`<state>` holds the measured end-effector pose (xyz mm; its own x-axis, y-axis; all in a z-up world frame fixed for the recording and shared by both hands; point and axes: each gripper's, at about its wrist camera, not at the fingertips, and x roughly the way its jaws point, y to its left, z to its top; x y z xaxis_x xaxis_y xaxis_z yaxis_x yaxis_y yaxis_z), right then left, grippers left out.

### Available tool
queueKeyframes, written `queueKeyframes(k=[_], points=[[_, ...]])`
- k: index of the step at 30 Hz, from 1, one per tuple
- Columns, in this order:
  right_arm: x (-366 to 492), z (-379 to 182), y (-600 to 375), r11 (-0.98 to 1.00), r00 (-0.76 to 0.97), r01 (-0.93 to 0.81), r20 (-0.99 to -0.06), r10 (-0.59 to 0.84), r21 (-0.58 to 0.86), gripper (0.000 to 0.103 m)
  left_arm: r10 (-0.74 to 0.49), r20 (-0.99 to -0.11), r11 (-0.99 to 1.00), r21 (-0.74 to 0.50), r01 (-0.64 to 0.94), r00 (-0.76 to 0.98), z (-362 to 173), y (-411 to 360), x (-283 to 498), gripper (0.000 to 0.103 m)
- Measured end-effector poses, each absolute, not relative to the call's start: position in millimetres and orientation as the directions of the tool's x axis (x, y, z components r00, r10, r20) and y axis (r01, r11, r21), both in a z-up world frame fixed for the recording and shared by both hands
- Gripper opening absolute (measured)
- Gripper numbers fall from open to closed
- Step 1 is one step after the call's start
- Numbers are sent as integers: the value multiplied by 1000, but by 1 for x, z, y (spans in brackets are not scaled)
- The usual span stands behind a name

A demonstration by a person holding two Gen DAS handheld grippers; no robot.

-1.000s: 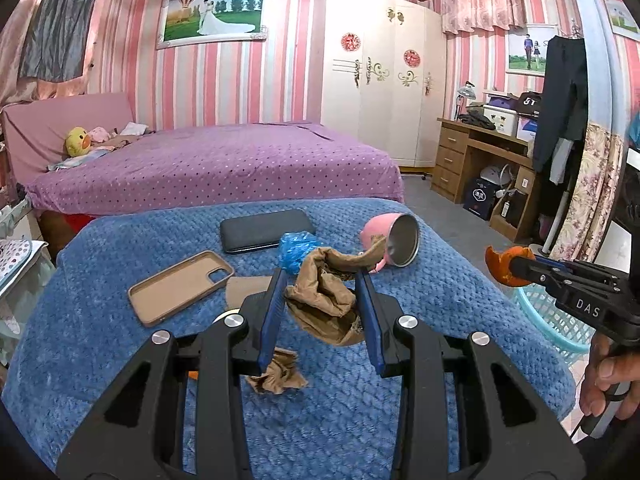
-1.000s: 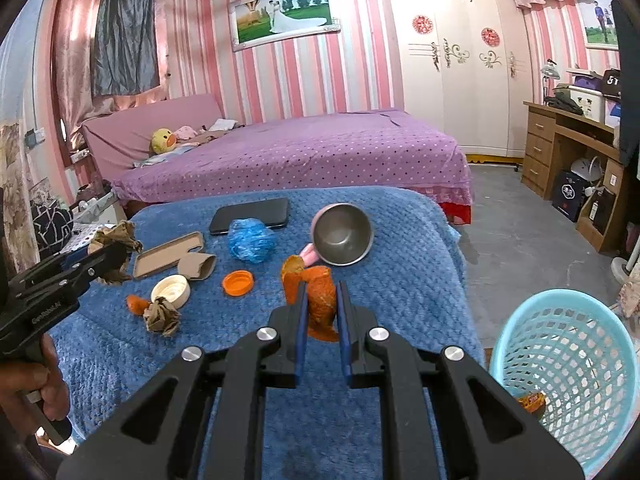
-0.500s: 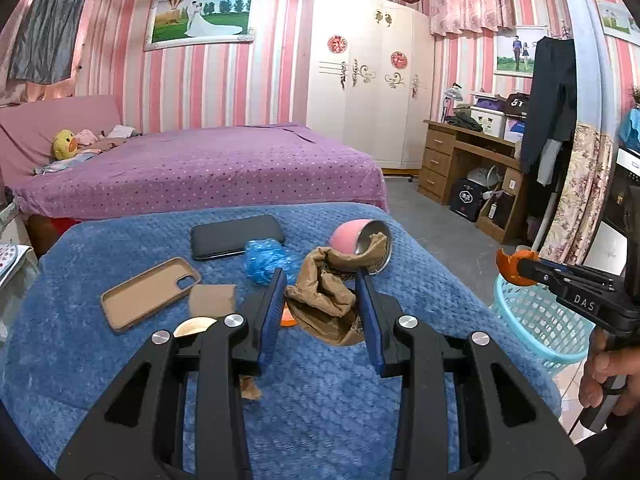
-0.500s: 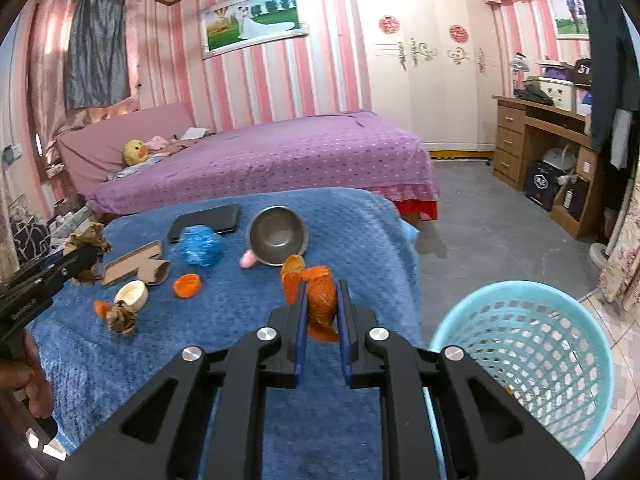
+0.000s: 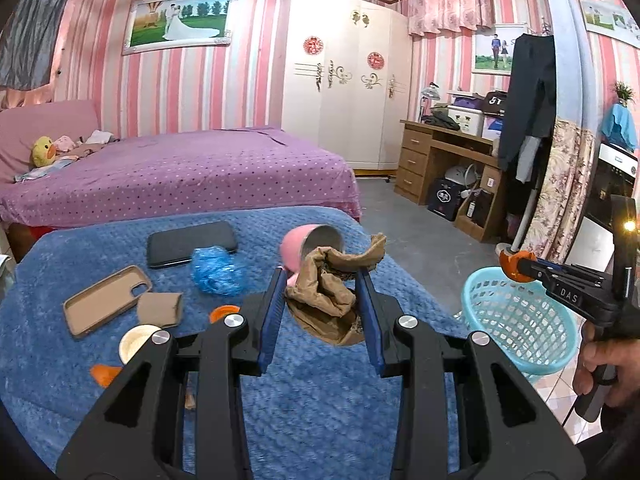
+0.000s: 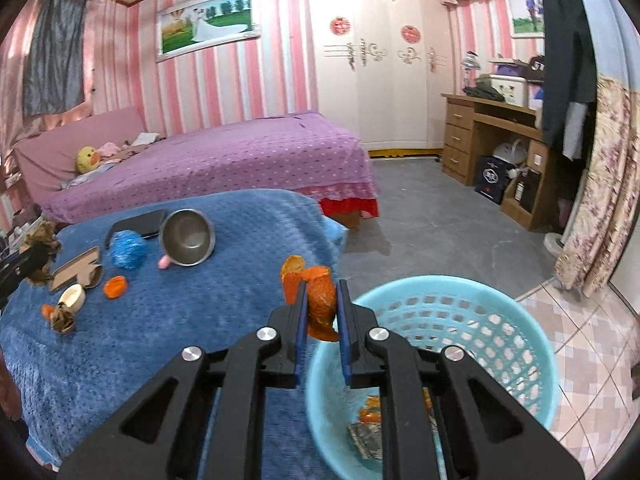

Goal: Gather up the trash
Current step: 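Carry the orange peel over the basket with the right tool, then open the right tool to drop the peel while the left tool drops the brown paper into the basket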

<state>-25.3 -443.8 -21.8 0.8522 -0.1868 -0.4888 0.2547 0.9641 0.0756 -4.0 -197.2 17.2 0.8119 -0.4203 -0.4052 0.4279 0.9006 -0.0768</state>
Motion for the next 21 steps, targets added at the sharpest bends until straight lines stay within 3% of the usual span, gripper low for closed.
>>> queueKeyframes(k=[12, 21], points=[[-33, -36, -494, 920, 796, 385, -533, -288, 79, 14, -453, -411, 883, -86, 462, 791, 15, -222, -2, 34], [-33, -43, -508, 909, 783, 404, -553, -285, 104, 14, -471, -417, 873, -96, 478, 777, 15, -229, 1, 35]])
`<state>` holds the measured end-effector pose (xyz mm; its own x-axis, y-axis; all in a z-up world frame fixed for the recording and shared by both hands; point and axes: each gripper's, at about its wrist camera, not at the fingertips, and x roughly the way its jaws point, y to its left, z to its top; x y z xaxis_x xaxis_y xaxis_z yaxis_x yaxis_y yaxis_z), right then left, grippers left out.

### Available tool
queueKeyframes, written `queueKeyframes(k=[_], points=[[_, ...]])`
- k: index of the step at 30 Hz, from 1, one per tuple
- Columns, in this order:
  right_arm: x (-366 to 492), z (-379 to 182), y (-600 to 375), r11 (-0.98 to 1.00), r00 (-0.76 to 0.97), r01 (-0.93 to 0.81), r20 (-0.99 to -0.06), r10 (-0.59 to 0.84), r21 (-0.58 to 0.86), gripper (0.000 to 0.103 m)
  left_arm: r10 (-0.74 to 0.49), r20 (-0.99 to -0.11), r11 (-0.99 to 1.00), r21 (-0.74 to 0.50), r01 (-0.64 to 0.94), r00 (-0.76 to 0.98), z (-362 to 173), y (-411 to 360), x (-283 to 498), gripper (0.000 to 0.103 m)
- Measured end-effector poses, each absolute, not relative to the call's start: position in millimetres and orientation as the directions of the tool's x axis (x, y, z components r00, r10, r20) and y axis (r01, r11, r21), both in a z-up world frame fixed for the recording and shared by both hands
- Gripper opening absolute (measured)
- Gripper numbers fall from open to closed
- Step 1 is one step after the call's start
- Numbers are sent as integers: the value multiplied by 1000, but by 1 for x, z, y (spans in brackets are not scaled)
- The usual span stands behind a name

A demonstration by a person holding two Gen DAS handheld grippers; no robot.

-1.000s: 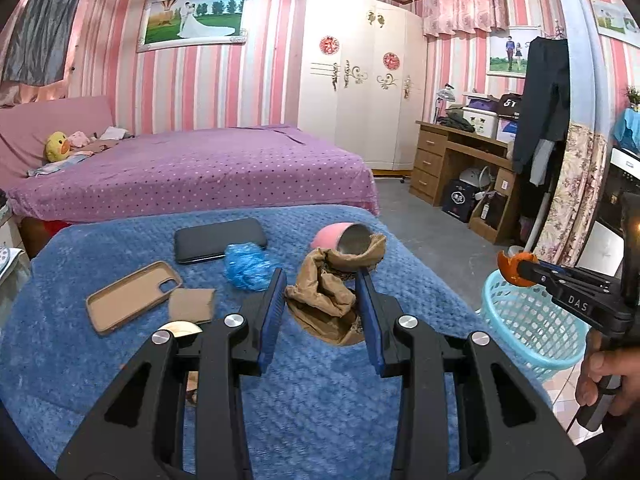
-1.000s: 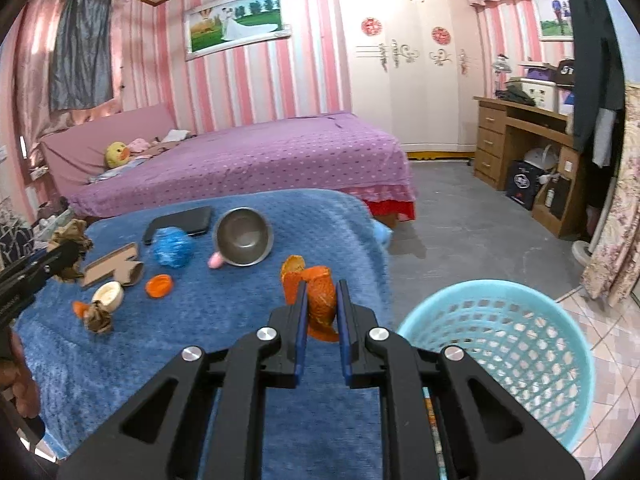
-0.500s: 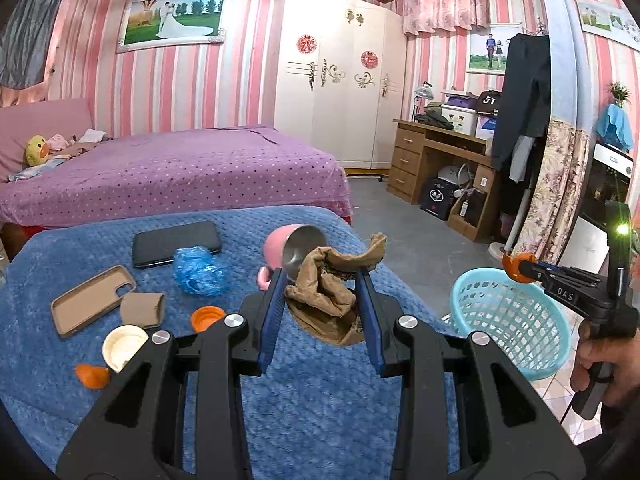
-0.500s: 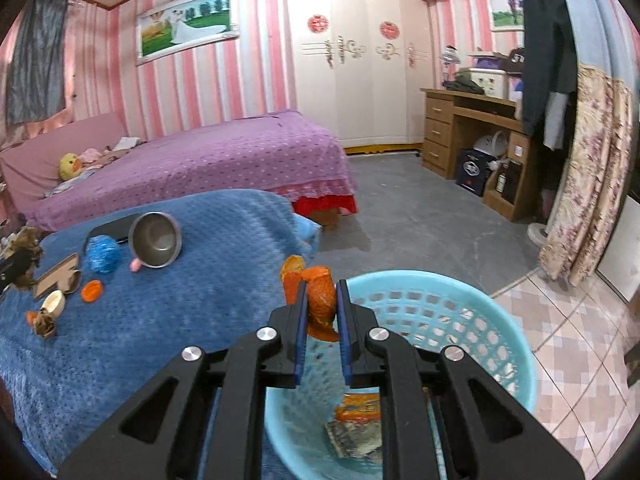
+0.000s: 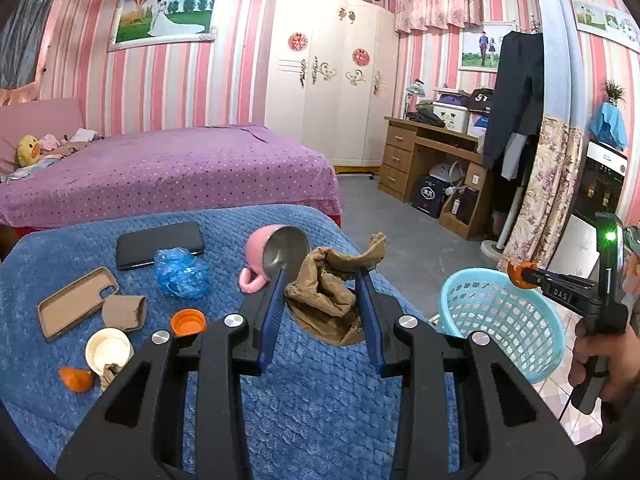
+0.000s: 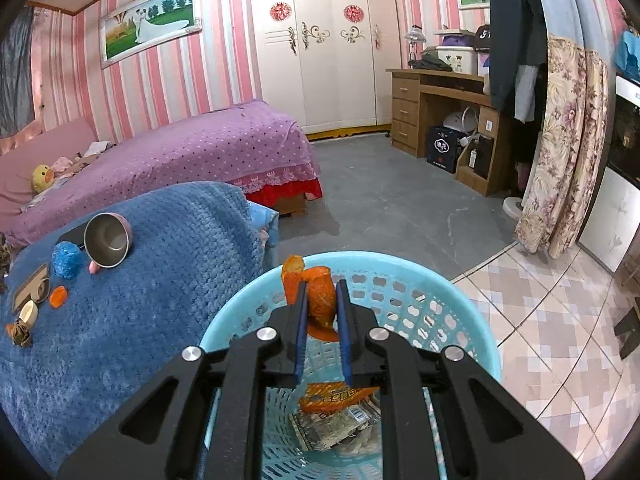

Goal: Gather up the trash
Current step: 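Open the right tool to drop the peel while the left tool drops the brown paper into the basket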

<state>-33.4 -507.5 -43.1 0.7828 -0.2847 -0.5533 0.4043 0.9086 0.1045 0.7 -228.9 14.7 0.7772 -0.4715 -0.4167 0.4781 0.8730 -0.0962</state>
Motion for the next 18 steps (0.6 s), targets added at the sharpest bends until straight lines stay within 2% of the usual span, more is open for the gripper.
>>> queueKeyframes(k=[10, 11, 12, 14, 18], points=[[-31, -45, -505, 915, 778, 386, -574, -255, 116, 18, -499, -412, 854, -88, 512, 762, 14, -245, -5, 35], [-31, -46, -506, 912, 777, 390, -576, -253, 125, 23, -501, -413, 853, -88, 514, 760, 13, -246, -5, 35], [-32, -46, -507, 909, 776, 396, -576, -257, 128, 38, -507, -414, 850, -91, 519, 756, 14, -249, -5, 35], [-35, -43, -511, 898, 784, 413, -561, -266, 151, 57, -521, -415, 840, -95, 534, 746, 14, -255, -4, 35], [-53, -33, -529, 846, 797, 486, -510, -324, 221, 59, -577, -437, 797, -114, 594, 690, 7, -283, -4, 35]])
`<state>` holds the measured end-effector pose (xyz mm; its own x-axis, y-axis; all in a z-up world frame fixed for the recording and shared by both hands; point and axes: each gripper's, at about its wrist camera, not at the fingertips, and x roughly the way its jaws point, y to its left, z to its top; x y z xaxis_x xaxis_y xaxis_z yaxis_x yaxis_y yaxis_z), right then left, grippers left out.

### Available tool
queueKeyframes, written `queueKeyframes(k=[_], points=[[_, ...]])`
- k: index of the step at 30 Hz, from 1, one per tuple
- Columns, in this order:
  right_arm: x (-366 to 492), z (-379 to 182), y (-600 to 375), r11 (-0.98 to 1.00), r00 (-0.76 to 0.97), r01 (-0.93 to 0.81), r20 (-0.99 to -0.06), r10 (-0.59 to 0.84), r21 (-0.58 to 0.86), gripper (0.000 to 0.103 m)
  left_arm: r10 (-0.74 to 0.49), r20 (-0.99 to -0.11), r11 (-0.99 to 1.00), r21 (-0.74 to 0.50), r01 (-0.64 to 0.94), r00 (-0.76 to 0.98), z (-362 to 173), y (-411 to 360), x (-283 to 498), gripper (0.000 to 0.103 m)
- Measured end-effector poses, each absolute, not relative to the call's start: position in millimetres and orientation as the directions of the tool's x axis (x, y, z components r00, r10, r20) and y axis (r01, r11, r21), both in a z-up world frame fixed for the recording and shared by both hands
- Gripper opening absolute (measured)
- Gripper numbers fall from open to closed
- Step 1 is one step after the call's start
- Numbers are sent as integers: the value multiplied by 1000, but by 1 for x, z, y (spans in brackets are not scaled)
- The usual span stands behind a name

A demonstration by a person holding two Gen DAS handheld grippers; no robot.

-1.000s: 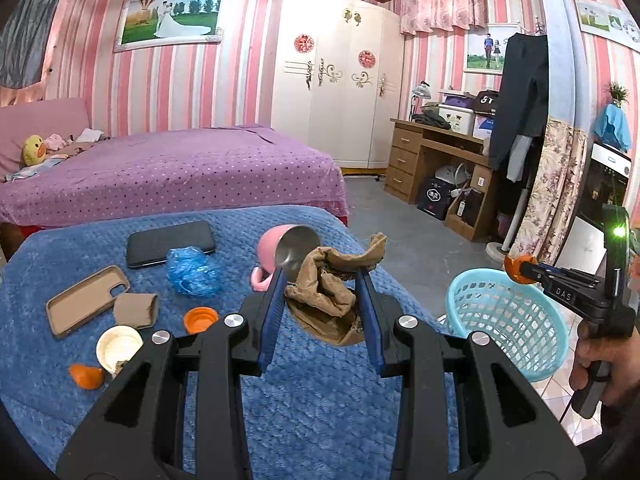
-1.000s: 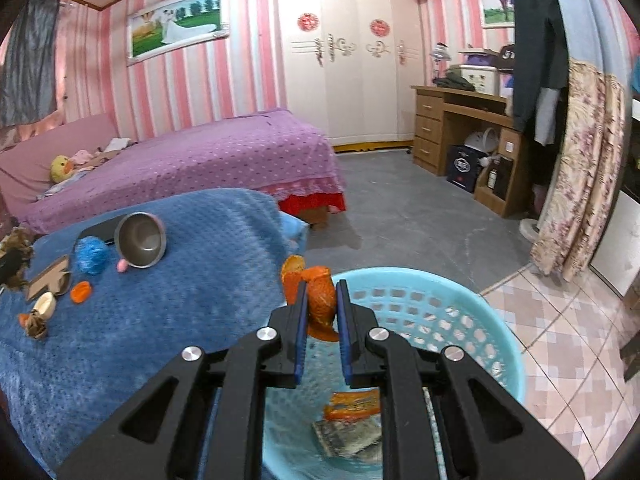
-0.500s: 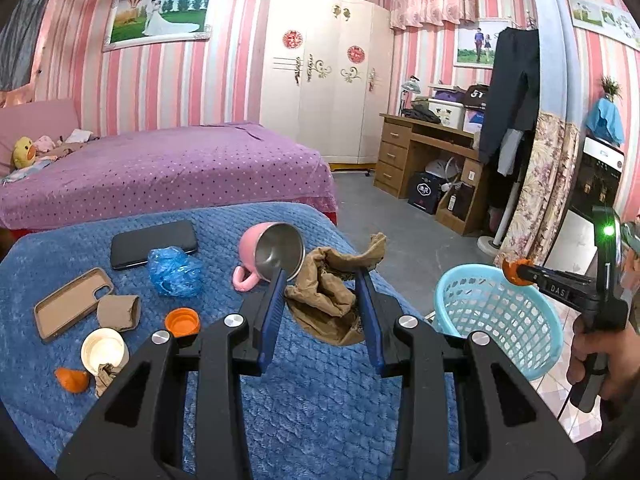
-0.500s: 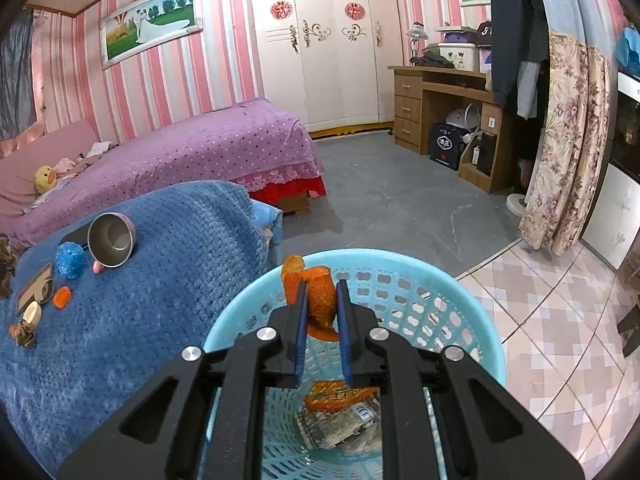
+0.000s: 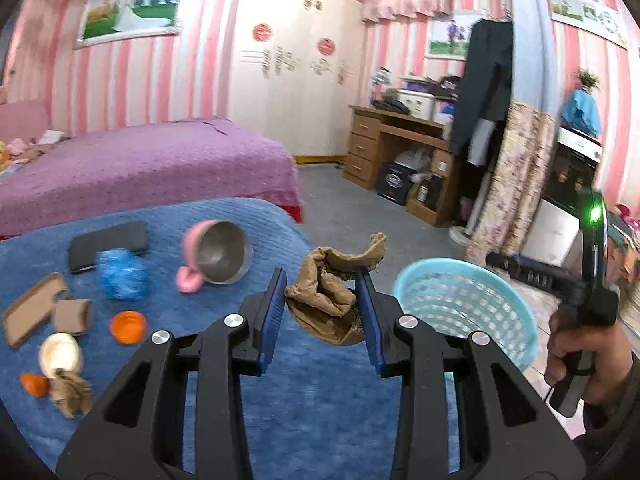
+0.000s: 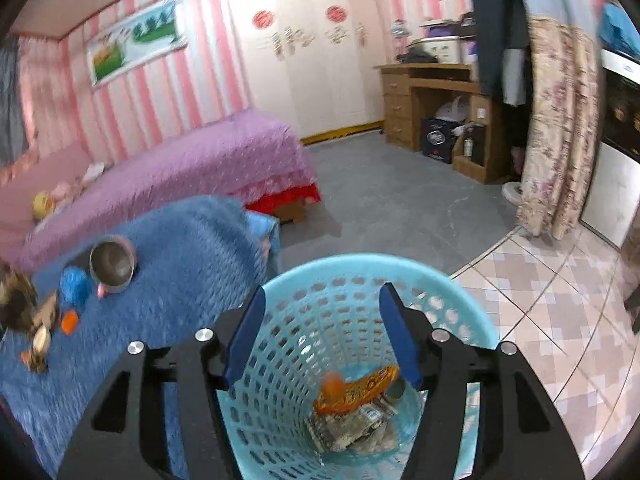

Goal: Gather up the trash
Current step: 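Open the right tool to drop the peel while the left tool drops the brown paper into the basket, then move both open tools back over the blanket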

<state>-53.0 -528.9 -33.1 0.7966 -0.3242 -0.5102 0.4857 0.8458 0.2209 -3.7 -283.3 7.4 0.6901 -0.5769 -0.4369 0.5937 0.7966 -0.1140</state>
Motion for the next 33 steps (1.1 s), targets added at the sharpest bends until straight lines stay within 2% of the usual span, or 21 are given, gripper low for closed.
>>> queueKeyframes(k=[6, 10, 11, 12, 14, 16, 23, 30, 33], points=[[-83, -31, -564, 719, 762, 616, -472, -443, 321, 60, -683, -419, 705, -161, 691, 599, 2, -349, -11, 35], [-97, -31, -579, 663, 744, 658, -449, -495, 358, 60, -717, -450, 658, -187, 729, 532, -18, -400, -14, 38], [-99, -31, -581, 654, 738, 667, -443, -510, 358, 60, -733, -470, 633, -203, 747, 492, -25, -414, -14, 47], [-101, -30, -582, 650, 734, 672, -436, -521, 354, 60, -743, -496, 606, -211, 767, 450, -33, -427, -15, 65], [-99, -25, -578, 656, 723, 684, -416, -552, 318, 60, -724, -519, 607, -169, 776, 454, -43, -442, -22, 77], [-94, -23, -572, 680, 731, 672, -408, -547, 294, 60, -710, -526, 611, -130, 781, 468, -46, -447, -26, 79], [-70, -18, -539, 769, 780, 591, -414, -469, 244, 63, -632, -494, 733, -131, 667, 597, -27, -389, -8, 80], [-15, -18, -445, 924, 860, 351, -441, -255, 150, 66, -471, -459, 867, -83, 491, 753, 3, -269, 7, 80], [1, -23, -406, 951, 866, 249, -482, -134, 184, 72, -379, -452, 918, -72, 390, 807, 9, -211, 16, 82]])
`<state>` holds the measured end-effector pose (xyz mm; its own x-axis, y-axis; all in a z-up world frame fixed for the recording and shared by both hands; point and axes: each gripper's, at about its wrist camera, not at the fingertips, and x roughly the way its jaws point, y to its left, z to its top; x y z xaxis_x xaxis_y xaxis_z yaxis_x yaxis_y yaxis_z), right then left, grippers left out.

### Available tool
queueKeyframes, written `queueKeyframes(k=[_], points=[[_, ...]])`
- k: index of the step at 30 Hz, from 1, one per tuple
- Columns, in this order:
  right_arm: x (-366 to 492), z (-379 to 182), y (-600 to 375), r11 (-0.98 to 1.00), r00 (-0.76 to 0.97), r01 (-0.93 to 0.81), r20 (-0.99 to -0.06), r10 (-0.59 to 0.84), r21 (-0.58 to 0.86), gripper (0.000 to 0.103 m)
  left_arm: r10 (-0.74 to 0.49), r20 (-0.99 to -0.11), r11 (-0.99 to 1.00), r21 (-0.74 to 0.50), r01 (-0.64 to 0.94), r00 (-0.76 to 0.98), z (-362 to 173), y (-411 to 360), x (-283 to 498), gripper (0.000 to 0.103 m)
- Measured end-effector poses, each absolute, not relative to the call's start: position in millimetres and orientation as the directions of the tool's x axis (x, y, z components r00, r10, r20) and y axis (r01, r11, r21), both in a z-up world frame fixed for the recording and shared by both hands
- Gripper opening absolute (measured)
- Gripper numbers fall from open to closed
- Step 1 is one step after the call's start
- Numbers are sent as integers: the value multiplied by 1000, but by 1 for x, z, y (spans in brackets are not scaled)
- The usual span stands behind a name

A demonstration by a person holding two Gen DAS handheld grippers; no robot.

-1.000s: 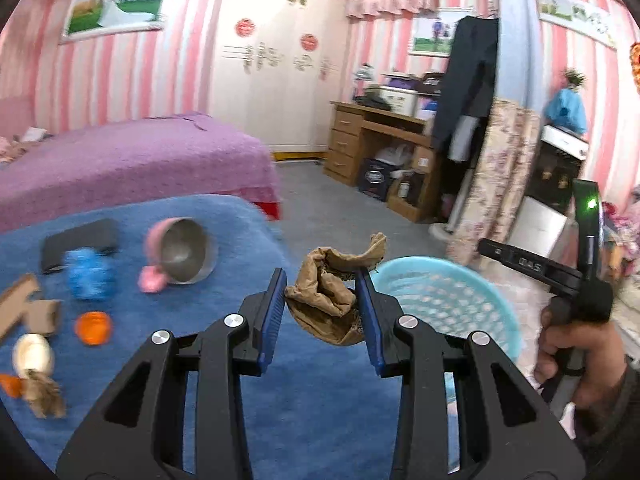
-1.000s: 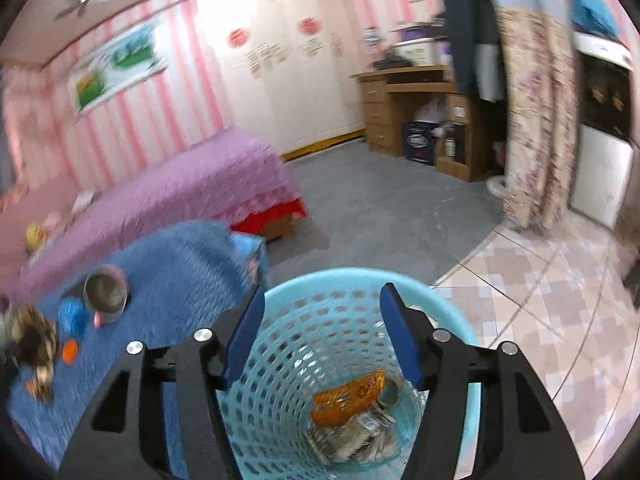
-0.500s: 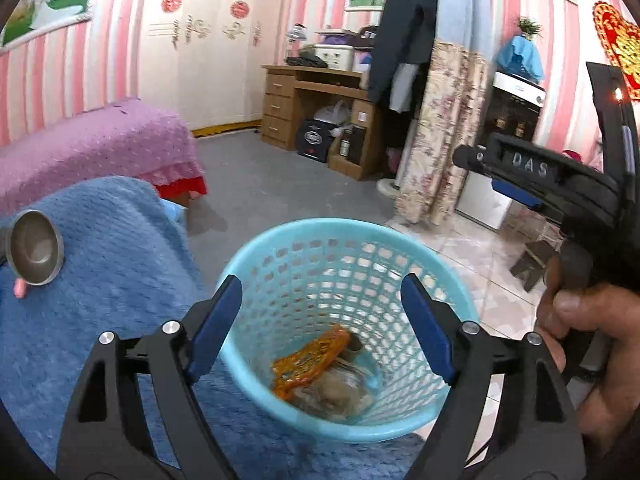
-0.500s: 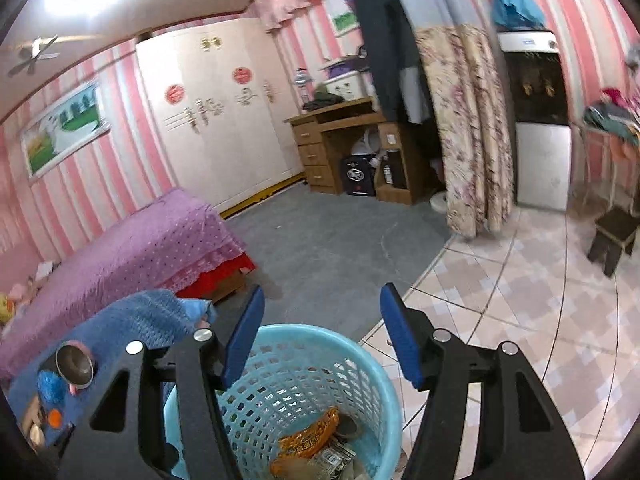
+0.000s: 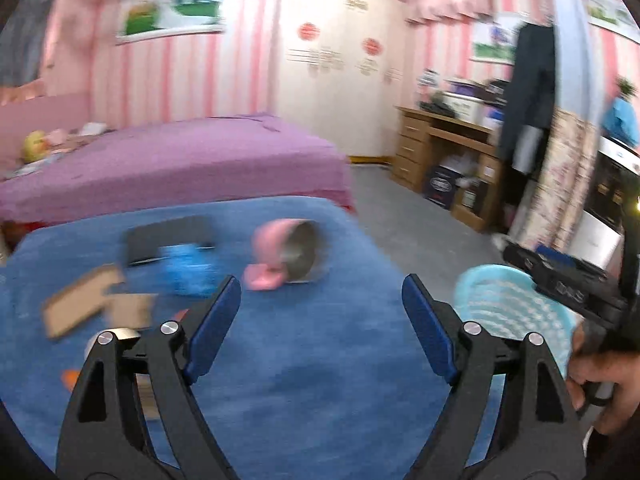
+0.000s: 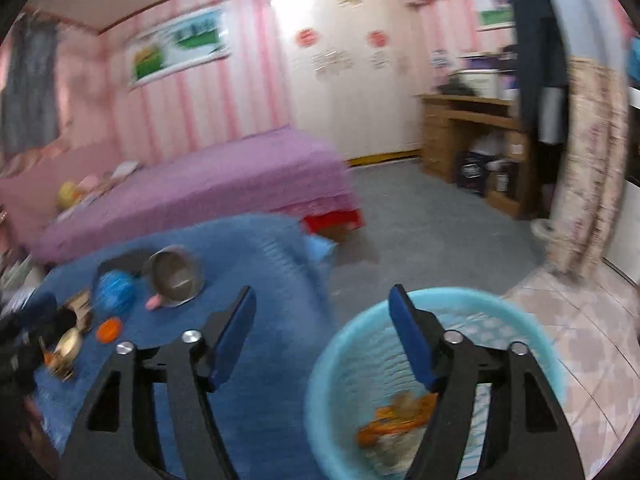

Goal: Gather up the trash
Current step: 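Move both open tools back over the blanket, then close the left tool on the second crumpled brown paper and lift it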

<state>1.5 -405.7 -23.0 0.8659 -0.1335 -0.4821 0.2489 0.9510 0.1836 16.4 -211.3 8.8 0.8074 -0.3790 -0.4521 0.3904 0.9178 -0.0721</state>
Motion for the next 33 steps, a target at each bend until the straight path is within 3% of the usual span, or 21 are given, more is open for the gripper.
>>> queueKeyframes(k=[3, 8, 16, 20, 25, 30, 33], points=[[13, -28, -371, 958, 856, 179, -515, -39, 224, 74, -285, -469, 956, -69, 286, 836, 6, -152, 26, 83], [29, -33, -305, 984, 851, 62, -524, 36, 169, 77, -188, -519, 982, -92, 164, 834, -8, -72, 42, 83], [46, -27, -226, 995, 836, -69, -541, 96, 70, 81, -123, -536, 991, -116, 71, 835, -18, -3, 51, 84], [55, -11, -201, 990, 830, -139, -544, 128, 21, 88, -117, -532, 991, -121, 62, 839, -19, 8, 53, 86], [58, -23, -196, 990, 847, -133, -515, 133, 37, 88, -112, -539, 993, -93, 74, 835, -24, 1, 56, 87], [69, -38, -201, 993, 831, -117, -547, 98, 0, 88, -113, -565, 993, -82, 81, 818, -32, -5, 63, 87], [74, -36, -217, 995, 827, -86, -553, 100, 51, 88, -126, -574, 991, -99, 85, 809, -36, -8, 65, 87]])
